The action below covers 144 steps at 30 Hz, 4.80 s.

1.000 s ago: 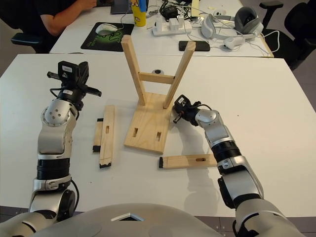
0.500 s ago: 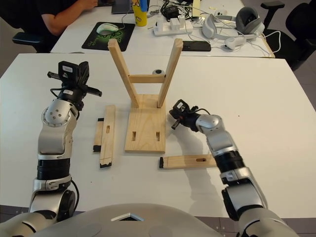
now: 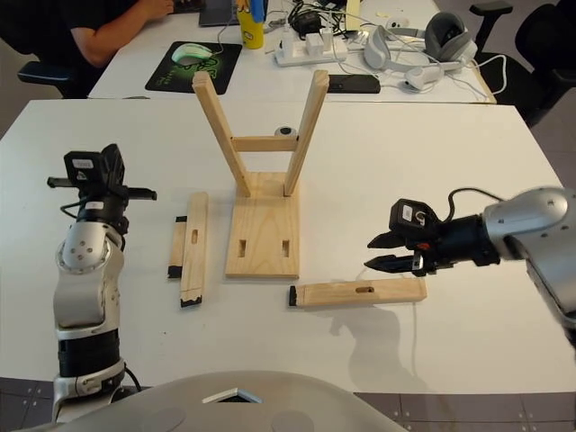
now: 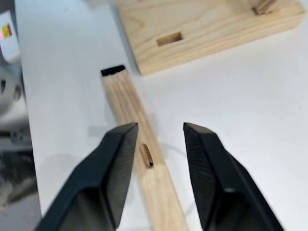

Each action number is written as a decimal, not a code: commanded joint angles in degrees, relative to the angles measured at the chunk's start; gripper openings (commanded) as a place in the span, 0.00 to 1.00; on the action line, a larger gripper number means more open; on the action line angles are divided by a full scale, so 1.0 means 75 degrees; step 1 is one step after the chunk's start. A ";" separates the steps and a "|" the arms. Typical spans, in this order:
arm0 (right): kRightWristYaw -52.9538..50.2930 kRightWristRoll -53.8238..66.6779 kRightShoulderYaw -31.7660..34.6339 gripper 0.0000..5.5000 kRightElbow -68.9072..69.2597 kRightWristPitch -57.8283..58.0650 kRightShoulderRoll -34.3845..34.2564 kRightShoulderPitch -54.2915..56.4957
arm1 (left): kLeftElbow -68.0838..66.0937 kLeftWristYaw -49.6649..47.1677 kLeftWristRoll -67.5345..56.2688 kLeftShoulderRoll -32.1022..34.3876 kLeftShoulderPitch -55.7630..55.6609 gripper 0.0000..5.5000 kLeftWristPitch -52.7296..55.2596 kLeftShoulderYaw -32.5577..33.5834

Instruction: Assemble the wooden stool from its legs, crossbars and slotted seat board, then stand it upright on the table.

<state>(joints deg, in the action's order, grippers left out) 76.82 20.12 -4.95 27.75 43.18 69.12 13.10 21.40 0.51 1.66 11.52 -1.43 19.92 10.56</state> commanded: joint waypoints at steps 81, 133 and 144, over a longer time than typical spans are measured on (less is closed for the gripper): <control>-0.3036 -0.3232 -0.0982 0.68 -0.3960 -0.6230 -0.2647 0.2692 | -0.1013 0.1774 -0.1080 0.1172 -0.0758 0.00 0.0854 0.0489; -0.8308 0.1115 0.2521 0.68 -0.1712 -0.1620 -0.6831 -0.2451 | -0.0353 0.3799 -0.3553 0.2882 0.1160 0.45 0.4708 -0.0303; -0.8284 0.0712 0.2227 0.68 -0.1638 -0.1703 -0.6814 -0.2553 | -0.1461 0.3828 -0.2426 0.3734 0.0672 0.45 0.3668 -0.0647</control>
<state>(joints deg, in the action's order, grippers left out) 14.50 25.90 12.30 14.95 30.39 18.07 -6.03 13.02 29.30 -18.72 38.07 3.33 46.92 6.70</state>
